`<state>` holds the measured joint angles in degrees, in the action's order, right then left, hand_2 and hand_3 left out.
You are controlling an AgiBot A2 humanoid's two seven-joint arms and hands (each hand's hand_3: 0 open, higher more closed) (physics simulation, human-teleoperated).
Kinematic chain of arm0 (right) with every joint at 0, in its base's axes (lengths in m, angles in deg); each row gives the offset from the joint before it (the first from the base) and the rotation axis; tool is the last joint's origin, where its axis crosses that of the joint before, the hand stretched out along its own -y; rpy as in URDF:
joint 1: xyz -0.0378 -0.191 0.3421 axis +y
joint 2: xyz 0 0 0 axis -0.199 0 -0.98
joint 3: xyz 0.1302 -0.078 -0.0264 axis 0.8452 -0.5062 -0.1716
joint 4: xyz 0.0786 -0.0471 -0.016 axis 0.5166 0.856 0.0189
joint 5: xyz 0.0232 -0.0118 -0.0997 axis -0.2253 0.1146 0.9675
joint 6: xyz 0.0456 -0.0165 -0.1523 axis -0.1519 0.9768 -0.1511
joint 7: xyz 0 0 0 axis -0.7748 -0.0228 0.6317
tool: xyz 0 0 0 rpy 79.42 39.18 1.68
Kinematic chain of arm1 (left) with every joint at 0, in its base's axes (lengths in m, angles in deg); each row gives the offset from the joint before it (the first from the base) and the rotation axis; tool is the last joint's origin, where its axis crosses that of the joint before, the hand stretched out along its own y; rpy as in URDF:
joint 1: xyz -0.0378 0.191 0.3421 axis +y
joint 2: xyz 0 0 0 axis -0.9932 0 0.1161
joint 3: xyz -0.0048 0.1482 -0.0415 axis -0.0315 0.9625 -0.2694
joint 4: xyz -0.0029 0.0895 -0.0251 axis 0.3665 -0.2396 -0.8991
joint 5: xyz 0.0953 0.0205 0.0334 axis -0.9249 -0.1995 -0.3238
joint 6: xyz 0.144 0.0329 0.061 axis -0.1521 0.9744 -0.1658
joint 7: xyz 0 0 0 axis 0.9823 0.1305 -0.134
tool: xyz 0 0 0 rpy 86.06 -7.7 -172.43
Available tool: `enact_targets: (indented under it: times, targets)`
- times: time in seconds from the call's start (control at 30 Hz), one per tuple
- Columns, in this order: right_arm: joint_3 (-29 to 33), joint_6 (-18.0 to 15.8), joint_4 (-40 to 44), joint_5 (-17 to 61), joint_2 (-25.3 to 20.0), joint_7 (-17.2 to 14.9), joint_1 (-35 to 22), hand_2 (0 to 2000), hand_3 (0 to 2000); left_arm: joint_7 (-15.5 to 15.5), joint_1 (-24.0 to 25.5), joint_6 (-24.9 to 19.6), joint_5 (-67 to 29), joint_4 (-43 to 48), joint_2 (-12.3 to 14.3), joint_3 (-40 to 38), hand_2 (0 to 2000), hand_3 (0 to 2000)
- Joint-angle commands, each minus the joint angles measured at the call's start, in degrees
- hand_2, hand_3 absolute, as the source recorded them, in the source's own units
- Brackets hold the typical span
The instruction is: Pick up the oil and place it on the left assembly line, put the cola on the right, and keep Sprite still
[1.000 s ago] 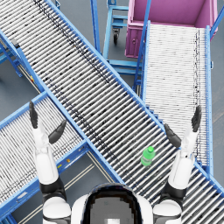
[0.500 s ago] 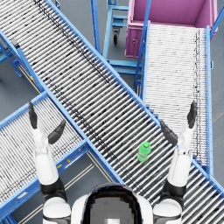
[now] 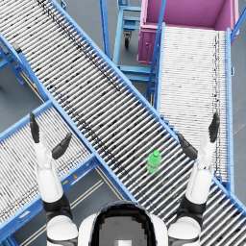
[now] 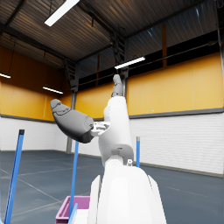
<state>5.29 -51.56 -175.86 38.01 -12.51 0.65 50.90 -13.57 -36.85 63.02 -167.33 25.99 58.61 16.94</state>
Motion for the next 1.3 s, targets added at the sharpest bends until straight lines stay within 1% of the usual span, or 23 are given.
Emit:
enact_targets:
  times: [0.03,0.2,0.3,0.4,0.47,0.53,0.73,0.77,0.87,0.9,0.93,1.0,1.07,1.1,1.17,1.2,1.3]
  targets:
    - [-0.07,0.00,0.01,0.00,0.00,0.00,-0.06,0,0,0.00,0.04,0.00,0.00,0.08,0.02,-0.37,0,0]
    - [0.23,0.00,0.90,0.00,-0.71,0.00,1.59,0,0,0.00,2.86,0.00,0.00,-0.12,0.98,-0.06,0,0]
    - [0.25,0.00,1.52,0.00,-1.19,0.00,2.75,0,0,0.00,3.22,0.00,0.00,-0.28,1.12,1.16,0,0]
    - [-0.06,0.00,1.20,0.00,-1.41,0.00,3.15,0,0,0.00,3.97,0.00,0.00,-0.45,1.40,0.57,0,0]
    - [-0.39,0.00,1.48,0.00,-2.21,0.00,5.73,0,0,0.00,4.78,0.00,0.00,-0.77,1.67,0.53,0,0]
    - [-0.51,0.00,1.47,0.00,-2.41,0.00,6.08,0,0,0.00,4.86,0.00,0.00,-0.66,1.73,0.60,0,0]
    - [-0.96,0.00,1.56,0.00,-2.55,0.00,5.91,0,0,0.00,5.31,0.00,0.00,-0.75,1.91,0.30,0,0]
    - [-0.69,0.00,1.58,0.00,-2.79,0.00,6.54,0,0,0.00,4.54,0.00,0.00,-0.91,1.64,0.09,0,0]
    - [-1.23,0.00,1.95,0.00,-2.32,0.00,4.85,0,0,0.00,3.63,0.00,0.00,-1.05,1.35,0.55,0,0]
    - [-1.24,0.00,1.92,0.00,-2.29,0.00,4.66,0,0,0.00,4.76,0.00,0.00,-0.97,1.75,0.41,0,0]
    - [-1.45,0.00,1.81,0.00,-2.28,0.00,4.50,0,0,0.00,4.62,0.00,0.00,-1.01,1.70,0.46,0,0]
    - [-1.07,0.00,1.26,0.00,-2.18,0.00,4.10,0,0,0.00,3.34,0.00,0.00,-0.58,1.25,0.20,0,0]
    - [-0.57,0.00,0.83,0.00,-2.33,0.00,4.40,0,0,0.00,4.20,0.00,0.00,-0.76,1.57,0.32,0,0]
    - [-0.53,0.00,0.85,0.00,-2.42,0.00,4.58,0,0,0.00,3.70,0.00,0.00,-0.25,1.39,0.26,0,0]
    - [-0.78,0.00,1.16,0.00,-2.68,0.00,5.16,0,0,0.00,4.22,0.00,0.00,-0.48,1.58,0.28,0,0]
    - [-0.04,0.00,1.05,0.00,-2.53,0.00,4.70,0,0,0.00,3.55,0.00,0.00,-0.51,1.35,0.37,0,0]
    - [-0.33,0.00,1.22,0.00,-2.82,0.00,5.32,0,0,0.00,4.35,0.00,0.00,-0.40,1.65,0.66,0,0]
